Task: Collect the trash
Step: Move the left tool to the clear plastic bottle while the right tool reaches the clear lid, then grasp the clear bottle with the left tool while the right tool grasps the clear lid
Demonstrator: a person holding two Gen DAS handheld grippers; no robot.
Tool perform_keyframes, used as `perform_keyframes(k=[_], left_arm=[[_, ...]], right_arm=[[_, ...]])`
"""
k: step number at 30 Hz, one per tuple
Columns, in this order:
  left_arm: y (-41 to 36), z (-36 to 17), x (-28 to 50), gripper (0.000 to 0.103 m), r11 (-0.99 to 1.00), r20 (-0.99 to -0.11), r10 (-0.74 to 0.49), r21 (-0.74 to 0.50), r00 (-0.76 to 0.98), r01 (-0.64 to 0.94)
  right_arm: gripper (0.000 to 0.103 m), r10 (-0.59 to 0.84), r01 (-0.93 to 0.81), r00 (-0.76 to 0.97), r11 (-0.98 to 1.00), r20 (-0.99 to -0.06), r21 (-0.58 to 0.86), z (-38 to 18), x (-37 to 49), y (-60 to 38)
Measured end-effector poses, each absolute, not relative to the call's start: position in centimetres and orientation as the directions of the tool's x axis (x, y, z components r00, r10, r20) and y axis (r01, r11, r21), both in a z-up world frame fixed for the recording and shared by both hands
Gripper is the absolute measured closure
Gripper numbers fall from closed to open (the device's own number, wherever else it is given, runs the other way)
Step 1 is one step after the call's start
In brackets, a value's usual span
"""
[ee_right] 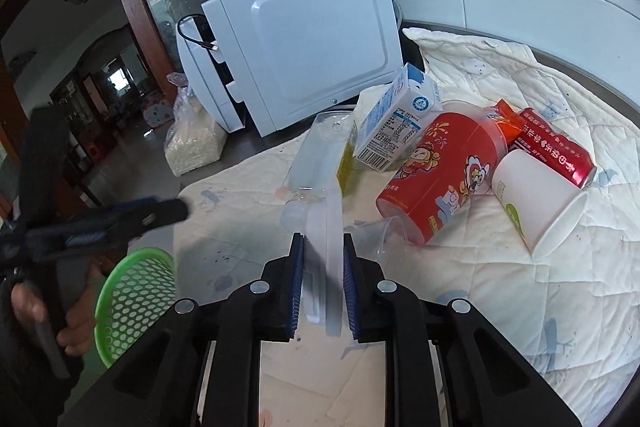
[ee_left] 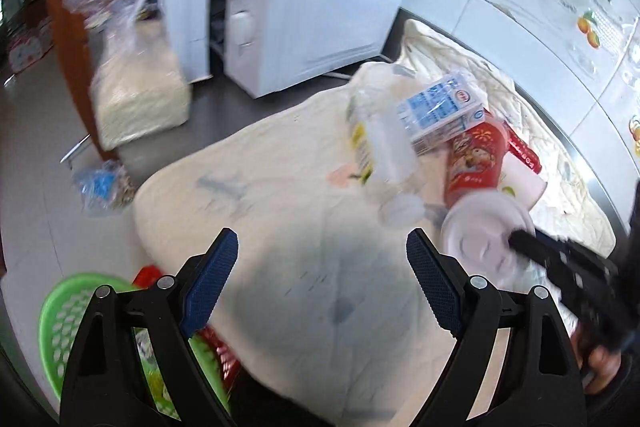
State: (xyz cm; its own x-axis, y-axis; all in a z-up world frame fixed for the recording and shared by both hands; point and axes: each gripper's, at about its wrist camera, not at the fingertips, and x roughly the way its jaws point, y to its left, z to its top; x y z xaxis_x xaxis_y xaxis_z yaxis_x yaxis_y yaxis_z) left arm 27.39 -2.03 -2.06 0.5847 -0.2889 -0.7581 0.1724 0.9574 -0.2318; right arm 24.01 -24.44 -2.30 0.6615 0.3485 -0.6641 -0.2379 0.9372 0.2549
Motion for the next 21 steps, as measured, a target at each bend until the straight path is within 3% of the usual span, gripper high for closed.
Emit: perform_keyframes(k=[16,19,21], left_arm=[[-11.3,-5.9,39.5,0.018,0.965,-0.861,-0.247,-0.176,0.444,0.196],[-11.5,-6.6,40.3,0.021,0.966,-0.871,-0.24,-0.172,0.429,0.192],[-11.4,-6.8,40.5,0.034,0.958,-0.866,-0.271,-0.201,0.42,0.203]], right_arm=[[0.085,0.38,-0.25,0.663,0.925,-0.645,0.288,-2.2,20.6,-27.1],[0.085,0.384,-0.247,0.662,0.923,-0.644,0.296,-2.3,20.7,-27.3],[0.085,0.385,-0.247,0.661,0.922,-0.645,0.297,-2.3,20.8,-27.3]])
